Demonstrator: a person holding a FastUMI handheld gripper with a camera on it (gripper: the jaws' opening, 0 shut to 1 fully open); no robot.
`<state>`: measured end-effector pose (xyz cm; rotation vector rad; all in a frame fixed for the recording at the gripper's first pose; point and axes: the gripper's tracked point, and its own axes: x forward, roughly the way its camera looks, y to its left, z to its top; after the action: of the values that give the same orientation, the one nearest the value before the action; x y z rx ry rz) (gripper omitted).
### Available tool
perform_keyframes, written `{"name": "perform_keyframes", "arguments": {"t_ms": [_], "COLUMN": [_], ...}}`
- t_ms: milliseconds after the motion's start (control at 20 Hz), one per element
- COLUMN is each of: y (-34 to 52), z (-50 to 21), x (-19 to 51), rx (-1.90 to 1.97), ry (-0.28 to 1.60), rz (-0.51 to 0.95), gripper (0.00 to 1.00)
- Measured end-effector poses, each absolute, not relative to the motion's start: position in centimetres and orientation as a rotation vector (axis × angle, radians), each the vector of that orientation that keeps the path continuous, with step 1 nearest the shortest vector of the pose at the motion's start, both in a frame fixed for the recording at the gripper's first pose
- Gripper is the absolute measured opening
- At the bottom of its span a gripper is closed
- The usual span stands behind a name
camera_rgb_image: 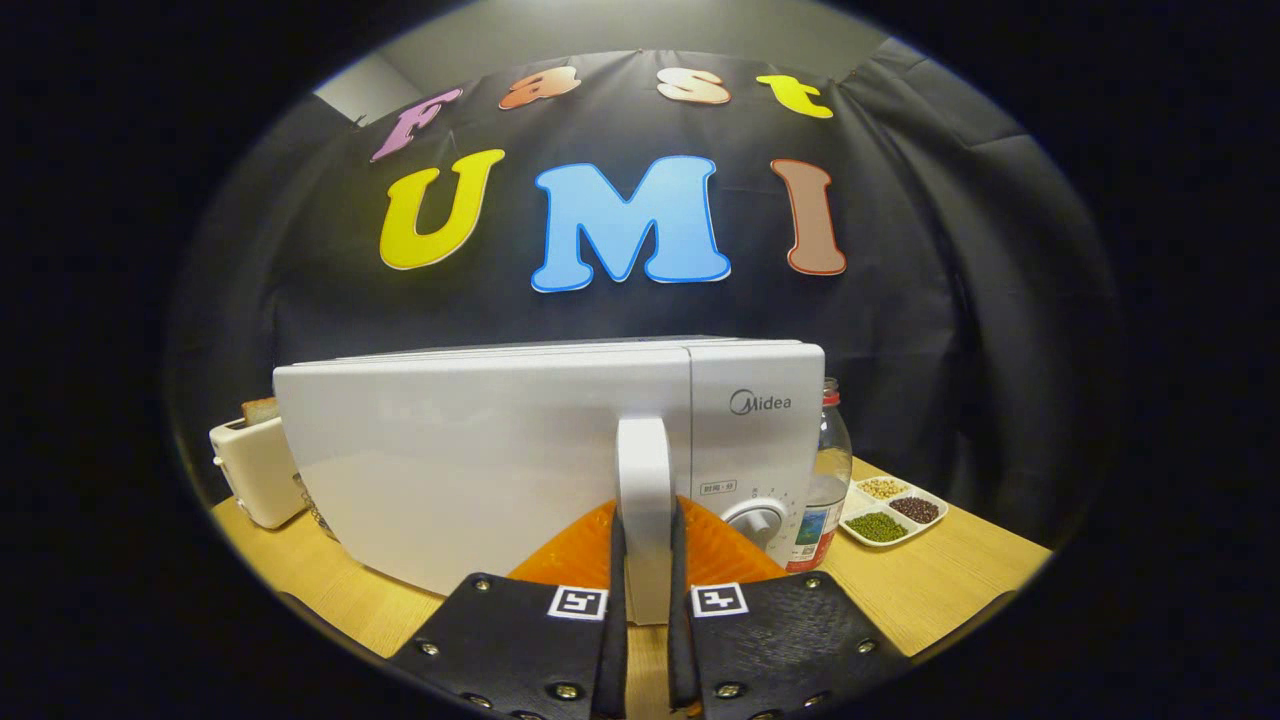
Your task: Open the microwave, put the food inside, and close the microwave door.
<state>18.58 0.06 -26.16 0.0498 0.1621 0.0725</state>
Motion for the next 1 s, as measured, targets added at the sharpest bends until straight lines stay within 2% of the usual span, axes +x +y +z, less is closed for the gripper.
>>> {"name": "perform_keyframes", "arguments": {"t_ms": [350, 550, 1000], "y": [0.1, 0.3, 4.9], "z": [-26.1, -25.8, -25.4], "x": [18.1, 15.2, 3.3], "rx": [0.078, -0.006, 0.039], "ry": [0.174, 0.150, 0.223], "rz": [0.081, 0.074, 0.299], "gripper": [0.16, 0.14, 0.14]}}
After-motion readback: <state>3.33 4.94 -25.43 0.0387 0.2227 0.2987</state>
